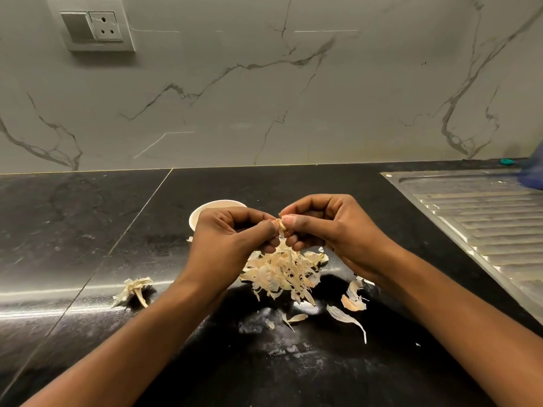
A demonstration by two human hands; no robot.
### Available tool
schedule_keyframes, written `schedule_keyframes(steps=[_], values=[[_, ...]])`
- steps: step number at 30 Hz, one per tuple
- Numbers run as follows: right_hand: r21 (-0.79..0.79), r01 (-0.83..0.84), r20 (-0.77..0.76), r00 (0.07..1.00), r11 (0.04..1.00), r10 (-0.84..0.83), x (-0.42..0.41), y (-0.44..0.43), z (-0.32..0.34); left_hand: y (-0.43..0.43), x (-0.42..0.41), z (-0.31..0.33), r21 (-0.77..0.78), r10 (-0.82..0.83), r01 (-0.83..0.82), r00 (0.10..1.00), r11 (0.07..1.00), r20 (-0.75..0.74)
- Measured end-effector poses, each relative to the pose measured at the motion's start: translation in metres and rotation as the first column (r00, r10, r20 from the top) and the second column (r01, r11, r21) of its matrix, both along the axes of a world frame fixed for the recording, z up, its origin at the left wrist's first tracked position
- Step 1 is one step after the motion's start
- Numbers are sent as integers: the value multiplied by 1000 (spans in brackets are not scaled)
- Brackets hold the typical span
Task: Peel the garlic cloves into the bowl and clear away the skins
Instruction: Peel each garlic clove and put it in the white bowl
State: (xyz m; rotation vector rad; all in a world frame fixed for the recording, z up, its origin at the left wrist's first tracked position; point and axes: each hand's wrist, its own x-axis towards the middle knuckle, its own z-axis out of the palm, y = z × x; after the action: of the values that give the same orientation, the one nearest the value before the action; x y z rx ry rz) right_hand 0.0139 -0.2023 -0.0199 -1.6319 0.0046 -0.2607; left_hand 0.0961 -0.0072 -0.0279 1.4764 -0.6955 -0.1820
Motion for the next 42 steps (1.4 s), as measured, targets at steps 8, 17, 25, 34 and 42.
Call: schedule_keyframes(steps=[8, 17, 25, 34, 42], values=[[68, -15, 31, 999, 998, 13, -2, -4, 4, -3, 3, 2, -152, -171, 127, 930, 980, -325], [29, -64, -5, 998, 998, 64, 0, -5, 1, -1, 5, 2, -149, -127, 86, 948, 985, -292], [-8, -47, -15, 999, 999, 46, 0, -8, 1, -2, 4, 1, -122, -86, 54, 957, 991, -276], [-103, 68, 37, 997, 992, -64, -1, -14, 3, -1, 4, 4, -202, -64, -5, 941, 979, -333], [-72, 125, 39, 992, 990, -122, -2, -18, 7, 1, 2, 0, -34, -18, 15, 997, 999, -78]])
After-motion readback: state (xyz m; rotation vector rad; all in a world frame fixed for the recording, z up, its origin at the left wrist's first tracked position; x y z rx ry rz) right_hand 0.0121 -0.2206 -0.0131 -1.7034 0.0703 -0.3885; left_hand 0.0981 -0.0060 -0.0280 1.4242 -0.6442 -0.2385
